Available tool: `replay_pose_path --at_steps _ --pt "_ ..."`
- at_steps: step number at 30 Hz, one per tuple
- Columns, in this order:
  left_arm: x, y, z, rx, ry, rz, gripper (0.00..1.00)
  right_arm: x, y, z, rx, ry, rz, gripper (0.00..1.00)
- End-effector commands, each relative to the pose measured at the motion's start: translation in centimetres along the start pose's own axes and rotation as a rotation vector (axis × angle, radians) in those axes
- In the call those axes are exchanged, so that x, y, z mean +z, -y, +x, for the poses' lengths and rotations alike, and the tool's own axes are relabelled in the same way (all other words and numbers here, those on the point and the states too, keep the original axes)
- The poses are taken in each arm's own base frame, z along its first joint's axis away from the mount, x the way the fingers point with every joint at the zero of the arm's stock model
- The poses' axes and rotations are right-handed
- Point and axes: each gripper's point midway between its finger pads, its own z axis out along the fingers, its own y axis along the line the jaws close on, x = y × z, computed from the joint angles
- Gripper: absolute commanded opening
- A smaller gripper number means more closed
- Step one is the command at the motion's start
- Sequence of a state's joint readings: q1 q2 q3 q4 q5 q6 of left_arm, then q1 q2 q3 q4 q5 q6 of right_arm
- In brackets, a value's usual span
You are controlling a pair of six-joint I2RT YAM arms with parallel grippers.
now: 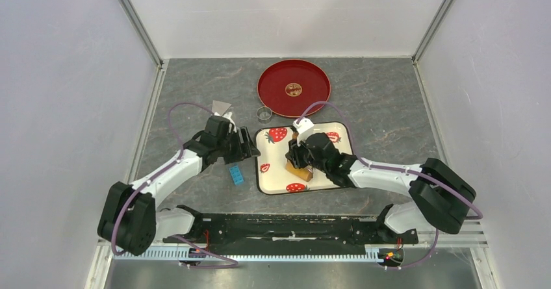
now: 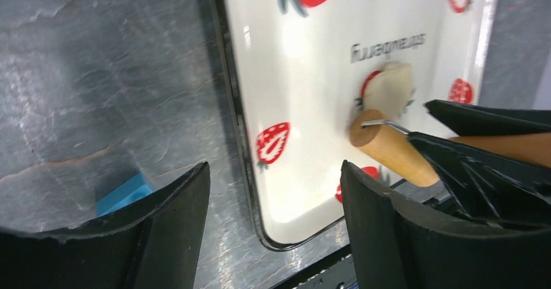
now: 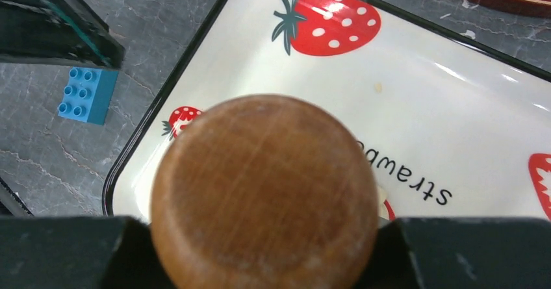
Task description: Roll out the dumpling wrappers from the dough
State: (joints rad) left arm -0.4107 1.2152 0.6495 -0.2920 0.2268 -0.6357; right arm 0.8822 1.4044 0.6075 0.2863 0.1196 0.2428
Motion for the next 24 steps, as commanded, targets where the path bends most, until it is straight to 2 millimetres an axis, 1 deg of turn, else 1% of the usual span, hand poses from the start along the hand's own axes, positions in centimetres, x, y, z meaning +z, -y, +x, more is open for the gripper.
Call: replay_pose_path --at_steps 1,4,7,10,12,14,17,20,21,22,24 --pt "-2.3 4.5 -2.1 0.152 0.053 0.198 0.77 -1.4 0.3 -3.2 0.046 0.054 -0.025 0.00" --pt "-3.3 7.1 -2.1 0.208 0.065 0.344 0.77 -2.4 0.6 -4.5 0.097 0.101 -0.044 0.00" --pt "-4.0 8.6 -1.9 0.232 0.069 0.432 0.75 -3.1 1.5 -5.2 0.149 0.135 -0.030 0.00" --pt "-4.5 10.2 -1.6 0.246 0.060 0.506 0.72 -3.5 2.0 -5.3 0.210 0.158 -0.021 0.00" --pt "-4.5 10.6 -1.4 0.253 0.055 0.511 0.70 -3.7 2.4 -5.3 0.240 0.170 -0.008 0.00" --pt "-4.0 10.1 -1.4 0.238 0.051 0.475 0.69 -3.8 3.2 -5.0 0.261 0.183 0.036 0.00" --pt "-2.8 8.2 -1.3 0.185 0.045 0.371 0.69 -4.1 4.8 -4.9 0.255 0.218 0.113 0.00" --pt "-1.5 5.4 -1.2 0.127 0.036 0.214 0.70 -4.7 6.0 -4.8 0.250 0.296 0.153 0.00" --pt "-1.0 4.3 -1.0 0.107 0.026 0.157 0.70 -5.0 6.1 -5.2 0.254 0.338 0.150 0.00" --pt "-0.7 3.3 -0.7 0.088 0.012 0.114 0.70 -5.3 6.3 -5.1 0.257 0.363 0.150 0.00" --pt "0.2 1.9 -0.2 0.052 -0.028 0.058 0.69 -5.7 6.4 -5.7 0.255 0.412 0.145 0.00"
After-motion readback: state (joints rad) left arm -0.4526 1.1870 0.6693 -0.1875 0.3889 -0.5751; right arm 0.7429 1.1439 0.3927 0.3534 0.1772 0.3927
